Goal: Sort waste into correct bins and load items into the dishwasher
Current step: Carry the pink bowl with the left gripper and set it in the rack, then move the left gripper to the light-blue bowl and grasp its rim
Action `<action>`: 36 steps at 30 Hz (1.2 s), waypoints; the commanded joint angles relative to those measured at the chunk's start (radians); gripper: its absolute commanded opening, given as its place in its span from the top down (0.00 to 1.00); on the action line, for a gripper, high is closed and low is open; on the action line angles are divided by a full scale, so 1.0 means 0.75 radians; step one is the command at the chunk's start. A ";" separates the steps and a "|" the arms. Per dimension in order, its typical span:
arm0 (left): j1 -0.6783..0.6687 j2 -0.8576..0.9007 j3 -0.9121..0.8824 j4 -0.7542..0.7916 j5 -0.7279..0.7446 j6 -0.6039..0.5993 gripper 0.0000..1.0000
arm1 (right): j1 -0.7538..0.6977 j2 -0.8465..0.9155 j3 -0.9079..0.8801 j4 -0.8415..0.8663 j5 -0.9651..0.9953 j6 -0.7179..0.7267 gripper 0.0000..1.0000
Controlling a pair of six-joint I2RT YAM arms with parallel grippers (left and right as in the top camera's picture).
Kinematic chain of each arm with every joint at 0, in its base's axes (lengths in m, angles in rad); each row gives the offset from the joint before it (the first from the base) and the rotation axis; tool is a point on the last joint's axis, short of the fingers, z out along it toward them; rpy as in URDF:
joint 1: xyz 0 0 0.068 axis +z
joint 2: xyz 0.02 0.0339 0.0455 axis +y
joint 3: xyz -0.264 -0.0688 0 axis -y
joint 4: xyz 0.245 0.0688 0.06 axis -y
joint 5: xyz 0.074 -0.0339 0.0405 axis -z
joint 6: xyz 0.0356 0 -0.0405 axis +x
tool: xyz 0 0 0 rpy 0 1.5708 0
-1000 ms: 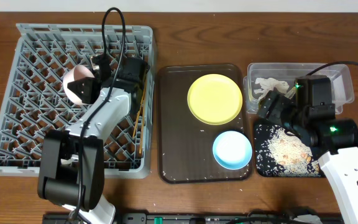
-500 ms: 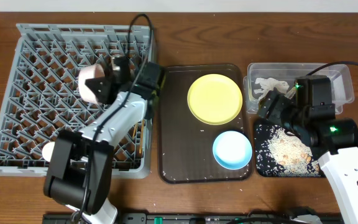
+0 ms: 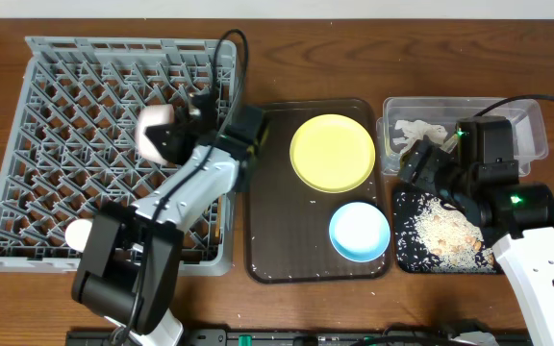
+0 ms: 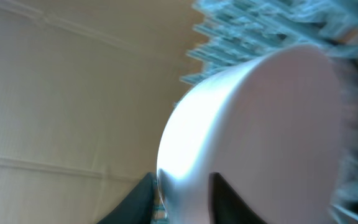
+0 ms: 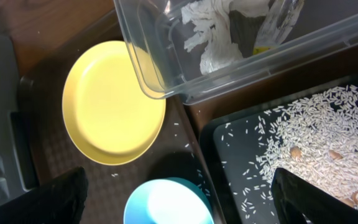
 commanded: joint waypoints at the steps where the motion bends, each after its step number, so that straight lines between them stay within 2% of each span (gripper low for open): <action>1: -0.095 0.018 -0.018 -0.025 0.178 0.006 0.57 | -0.020 -0.013 0.008 -0.001 0.018 -0.016 0.08; 6: -0.168 -0.038 0.006 -0.091 0.359 0.005 0.51 | -0.020 -0.013 0.008 -0.002 0.017 -0.016 0.08; 9: -0.196 -0.126 0.061 -0.185 0.615 -0.006 0.48 | -0.020 -0.013 0.008 -0.002 0.017 -0.017 0.08; 13: -0.231 -0.310 0.141 -0.255 1.122 -0.058 0.47 | -0.020 -0.013 0.008 -0.003 0.017 -0.017 0.08; 14: -0.239 -0.355 0.149 -0.247 1.257 -0.100 0.47 | -0.020 -0.013 0.008 -0.003 0.018 -0.017 0.08; 15: -0.251 -0.432 0.149 -0.202 1.527 -0.167 0.48 | -0.020 -0.013 0.008 -0.005 0.017 -0.017 0.08; 17: -0.264 -0.472 0.149 -0.160 1.739 -0.230 0.48 | -0.020 -0.013 0.008 -0.008 0.018 -0.017 0.08; 19: -0.282 -0.474 0.148 -0.144 1.818 -0.288 0.48 | -0.020 -0.013 0.008 -0.012 0.018 -0.016 0.08; 25: -0.359 -0.326 0.102 -0.093 1.834 -0.405 0.47 | -0.020 -0.013 0.008 -0.021 0.018 -0.016 0.07; 32: -0.462 -0.066 0.102 -0.049 2.067 -0.431 0.47 | -0.020 -0.013 0.008 -0.025 0.017 -0.016 0.07; 36: -0.500 0.033 0.102 -0.051 2.089 -0.451 0.48 | -0.020 -0.013 0.008 -0.043 0.018 -0.017 0.07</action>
